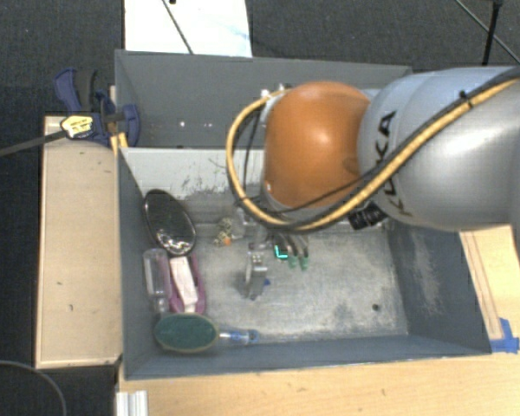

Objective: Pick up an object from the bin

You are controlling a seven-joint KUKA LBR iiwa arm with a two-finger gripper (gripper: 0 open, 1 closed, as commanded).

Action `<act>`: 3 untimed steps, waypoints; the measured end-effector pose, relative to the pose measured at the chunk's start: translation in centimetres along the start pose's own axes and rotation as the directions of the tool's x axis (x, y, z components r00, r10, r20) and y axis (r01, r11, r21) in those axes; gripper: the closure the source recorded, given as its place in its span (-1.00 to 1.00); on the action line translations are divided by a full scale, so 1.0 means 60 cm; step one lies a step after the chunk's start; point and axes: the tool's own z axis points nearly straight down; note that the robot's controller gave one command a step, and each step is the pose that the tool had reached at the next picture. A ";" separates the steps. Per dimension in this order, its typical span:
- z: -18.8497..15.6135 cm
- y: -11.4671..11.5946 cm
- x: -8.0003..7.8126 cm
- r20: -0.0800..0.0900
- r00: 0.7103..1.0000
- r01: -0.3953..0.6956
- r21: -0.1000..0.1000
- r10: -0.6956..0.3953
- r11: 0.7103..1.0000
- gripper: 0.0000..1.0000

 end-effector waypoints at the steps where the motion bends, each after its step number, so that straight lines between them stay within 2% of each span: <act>1: 0.228 0.089 -0.037 0.016 0.996 0.093 -0.002 -0.093 0.996 -1.00; 2: 0.209 0.090 -0.050 0.043 0.996 0.083 -0.009 -0.082 0.997 1.00; 3: 0.225 0.088 -0.036 0.015 0.996 0.083 -0.004 -0.083 0.997 -1.00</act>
Offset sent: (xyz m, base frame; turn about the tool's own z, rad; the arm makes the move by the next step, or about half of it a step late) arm 0.0179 0.0520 -0.1382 -0.0949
